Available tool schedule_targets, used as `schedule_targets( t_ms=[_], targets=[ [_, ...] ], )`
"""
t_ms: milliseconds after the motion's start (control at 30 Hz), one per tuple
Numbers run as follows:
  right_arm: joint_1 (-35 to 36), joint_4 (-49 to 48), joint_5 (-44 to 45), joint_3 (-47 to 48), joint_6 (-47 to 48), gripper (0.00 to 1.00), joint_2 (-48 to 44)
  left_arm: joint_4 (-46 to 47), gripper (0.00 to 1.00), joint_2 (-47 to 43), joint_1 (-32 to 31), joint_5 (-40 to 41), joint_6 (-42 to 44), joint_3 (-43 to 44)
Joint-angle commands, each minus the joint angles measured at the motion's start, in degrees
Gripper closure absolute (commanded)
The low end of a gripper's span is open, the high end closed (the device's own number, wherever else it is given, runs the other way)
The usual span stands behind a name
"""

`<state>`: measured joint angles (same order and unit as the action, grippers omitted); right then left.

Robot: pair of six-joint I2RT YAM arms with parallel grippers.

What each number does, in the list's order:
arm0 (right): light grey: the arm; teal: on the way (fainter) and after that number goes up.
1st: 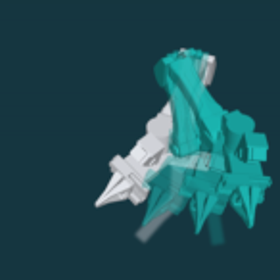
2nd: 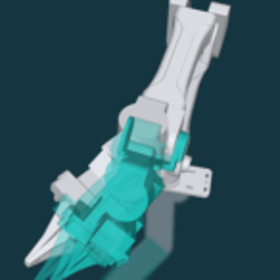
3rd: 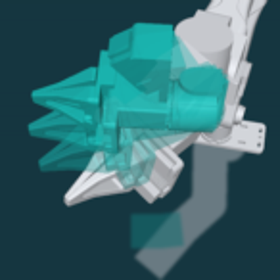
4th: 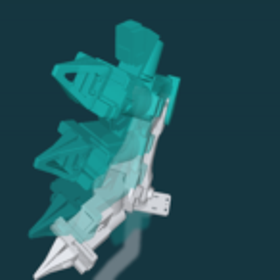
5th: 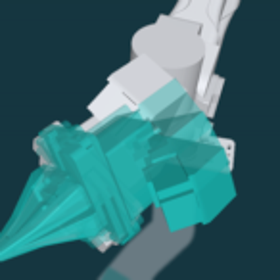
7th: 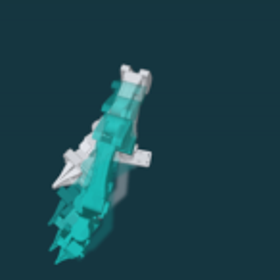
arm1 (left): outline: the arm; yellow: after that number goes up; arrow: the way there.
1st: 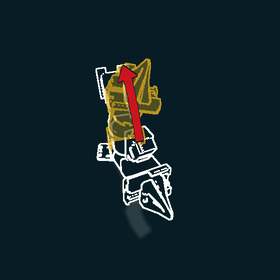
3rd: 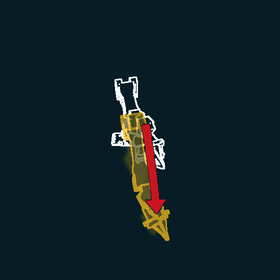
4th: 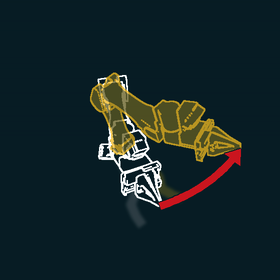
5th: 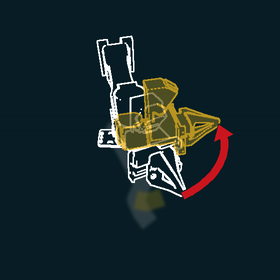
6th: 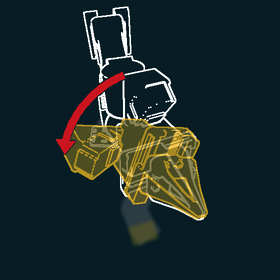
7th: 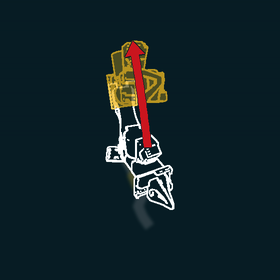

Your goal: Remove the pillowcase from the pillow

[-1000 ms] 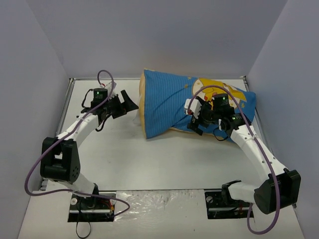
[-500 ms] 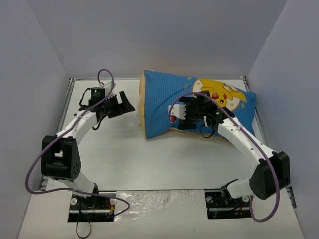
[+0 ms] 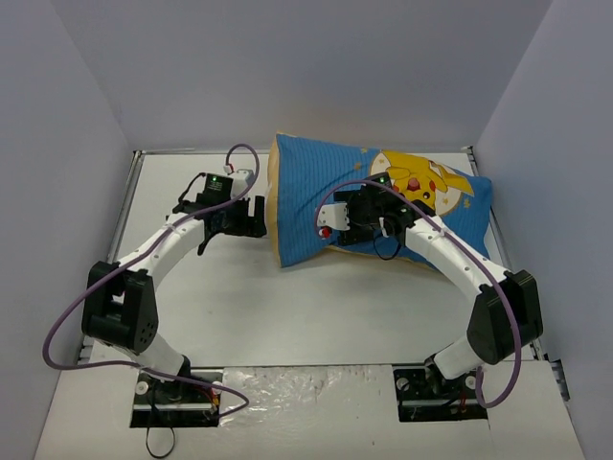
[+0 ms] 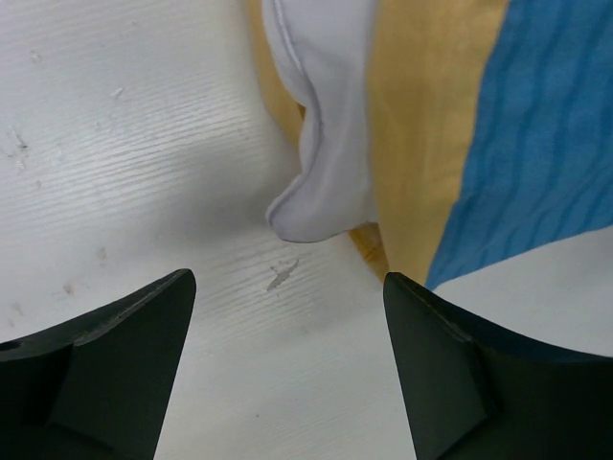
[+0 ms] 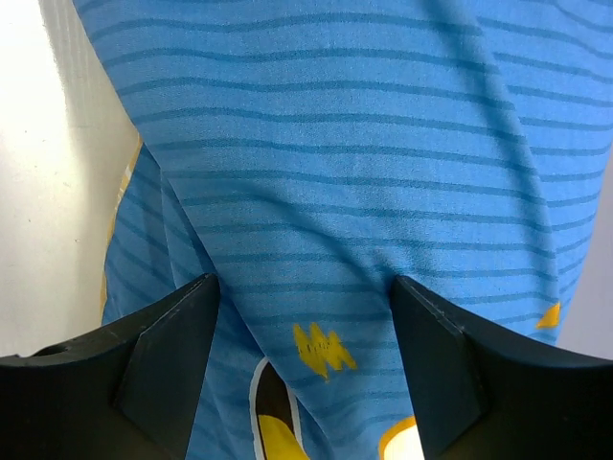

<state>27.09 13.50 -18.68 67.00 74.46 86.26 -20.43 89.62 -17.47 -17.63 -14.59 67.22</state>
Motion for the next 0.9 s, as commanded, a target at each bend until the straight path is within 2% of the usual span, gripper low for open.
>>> schedule_targets(
  t_ms=[0,200,300,433,567,767,867],
  targets=[
    [0.07,-0.14,0.48,1.82,-0.01,0.32,-1.79,-1.9,0.23,1.86,0.6,4.26,3.43,2.39],
    [0.07,-0.14,0.74,0.94,-0.1,0.29,-1.97,1.17,0.24,1.43,0.69,5.24,4.92,0.81],
    [0.07,-0.05,0.92,1.46,-0.45,0.29,-1.36,6.78,0.24,2.22,0.69,-2.46,6.06,-0.07],
    [0.07,0.04,0.4,1.38,-0.36,0.3,-1.88,12.42,0.24,1.96,0.69,-7.32,6.33,-2.09],
    [-0.02,0.04,0.05,1.03,-0.28,0.31,-2.5,12.43,0.26,4.15,0.78,-7.86,6.15,-1.31],
    [-0.02,0.04,-1.36,0.06,-0.89,0.31,-4.17,11.37,0.37,7.58,0.86,-7.25,7.2,1.6],
    [-0.02,0.04,-1.36,-0.38,-1.15,0.31,-4.61,10.41,0.39,7.85,1.13,-6.19,8.0,2.3]
  ],
)
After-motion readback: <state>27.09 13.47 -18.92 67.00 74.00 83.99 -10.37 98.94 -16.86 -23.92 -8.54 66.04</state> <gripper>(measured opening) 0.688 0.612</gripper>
